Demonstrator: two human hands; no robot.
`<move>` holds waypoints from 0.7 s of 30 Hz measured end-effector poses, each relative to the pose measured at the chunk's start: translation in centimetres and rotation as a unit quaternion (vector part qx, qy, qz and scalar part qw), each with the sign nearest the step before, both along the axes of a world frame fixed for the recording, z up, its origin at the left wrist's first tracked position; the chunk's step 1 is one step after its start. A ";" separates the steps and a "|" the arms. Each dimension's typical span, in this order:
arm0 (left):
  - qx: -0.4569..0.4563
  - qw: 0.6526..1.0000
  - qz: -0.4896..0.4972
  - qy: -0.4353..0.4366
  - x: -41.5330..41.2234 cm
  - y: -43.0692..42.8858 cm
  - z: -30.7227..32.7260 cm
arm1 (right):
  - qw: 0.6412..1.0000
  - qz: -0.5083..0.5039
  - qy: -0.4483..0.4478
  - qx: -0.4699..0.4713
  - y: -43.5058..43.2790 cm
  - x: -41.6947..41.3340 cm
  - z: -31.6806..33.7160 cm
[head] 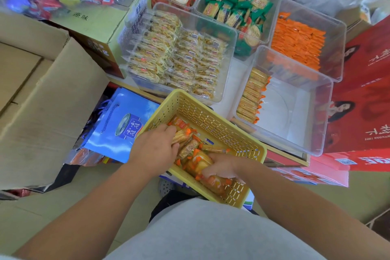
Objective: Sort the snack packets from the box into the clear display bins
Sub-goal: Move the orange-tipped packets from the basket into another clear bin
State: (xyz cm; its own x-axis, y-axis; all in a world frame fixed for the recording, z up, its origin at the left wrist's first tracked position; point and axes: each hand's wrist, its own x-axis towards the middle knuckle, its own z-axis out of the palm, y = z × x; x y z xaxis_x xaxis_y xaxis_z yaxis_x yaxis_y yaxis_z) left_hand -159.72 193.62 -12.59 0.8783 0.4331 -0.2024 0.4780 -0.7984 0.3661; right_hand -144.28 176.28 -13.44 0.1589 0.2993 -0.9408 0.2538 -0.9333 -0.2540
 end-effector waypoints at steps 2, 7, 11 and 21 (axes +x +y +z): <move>0.004 1.000 0.008 0.000 -0.2 -0.1 0.0 | 1.000 -0.010 0.000 0.007 0.0 0.3 0.3; -0.003 0.999 0.040 -0.014 -0.4 -0.1 -0.1 | 0.998 0.026 0.001 0.061 0.7 0.6 1.7; 0.001 0.999 0.048 -0.022 0.0 -0.1 0.0 | 0.995 0.042 0.019 0.086 0.6 1.2 2.4; -0.255 0.892 0.337 -0.158 4.3 -5.1 2.8 | 0.890 -0.290 0.057 0.347 -3.0 5.6 5.9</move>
State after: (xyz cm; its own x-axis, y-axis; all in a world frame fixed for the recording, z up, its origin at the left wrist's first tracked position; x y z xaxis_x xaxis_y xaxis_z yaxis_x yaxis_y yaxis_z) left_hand -155.41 188.50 -9.74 0.5012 0.8067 -0.3132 0.5956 -0.0590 0.8011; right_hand -138.70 173.30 -7.54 0.3910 0.7131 -0.5820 -0.2852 -0.5073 -0.8132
